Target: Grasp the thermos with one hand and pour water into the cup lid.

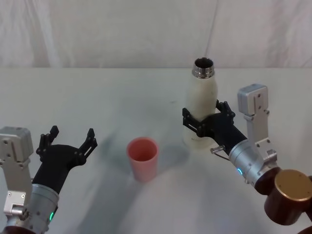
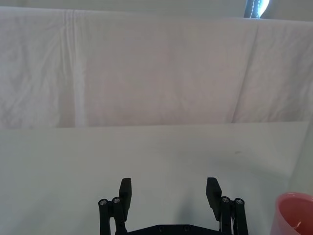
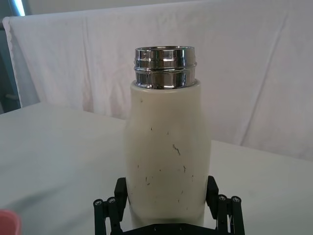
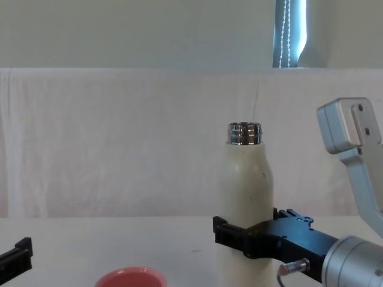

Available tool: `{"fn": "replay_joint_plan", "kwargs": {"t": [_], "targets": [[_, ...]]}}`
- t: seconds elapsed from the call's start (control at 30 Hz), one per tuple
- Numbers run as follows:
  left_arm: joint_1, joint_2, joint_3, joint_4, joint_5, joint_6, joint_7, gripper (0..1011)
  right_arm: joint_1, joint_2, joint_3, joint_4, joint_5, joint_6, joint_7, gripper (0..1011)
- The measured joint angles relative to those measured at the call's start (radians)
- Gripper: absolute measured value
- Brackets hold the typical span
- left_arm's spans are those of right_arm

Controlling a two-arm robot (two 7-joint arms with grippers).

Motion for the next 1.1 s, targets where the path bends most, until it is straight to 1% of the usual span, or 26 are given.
{"fn": "replay_joint_plan", "kwargs": {"t": [0.57, 0.67, 0.77, 0.87, 0.93, 1.0, 1.1], "targets": [[0.000, 0.000, 0.000, 0.000, 0.000, 0.000, 0.000, 1001, -0.094, 0.034, 0.029, -0.094, 0.012, -0.010, -0.006, 1001], [0.000, 0.000, 0.000, 0.000, 0.000, 0.000, 0.000, 1001, -0.122, 0.042, 0.039, -0.120, 0.012, -0.017, -0.015, 1001], [0.000, 0.000, 0.000, 0.000, 0.000, 0.000, 0.000, 1001, -0.138, 0.046, 0.045, -0.135, 0.011, -0.023, -0.021, 1001], [0.000, 0.000, 0.000, 0.000, 0.000, 0.000, 0.000, 1001, -0.161, 0.052, 0.051, -0.156, -0.002, -0.032, -0.036, 1001], [0.000, 0.000, 0.000, 0.000, 0.000, 0.000, 0.000, 1001, -0.187, 0.055, 0.060, -0.176, -0.016, -0.041, -0.052, 1001], [0.000, 0.000, 0.000, 0.000, 0.000, 0.000, 0.000, 1001, -0.192, 0.055, 0.063, -0.181, -0.020, -0.043, -0.056, 1001], [0.000, 0.000, 0.000, 0.000, 0.000, 0.000, 0.000, 1001, -0.219, 0.055, 0.072, -0.202, -0.043, -0.049, -0.075, 1001]]}}
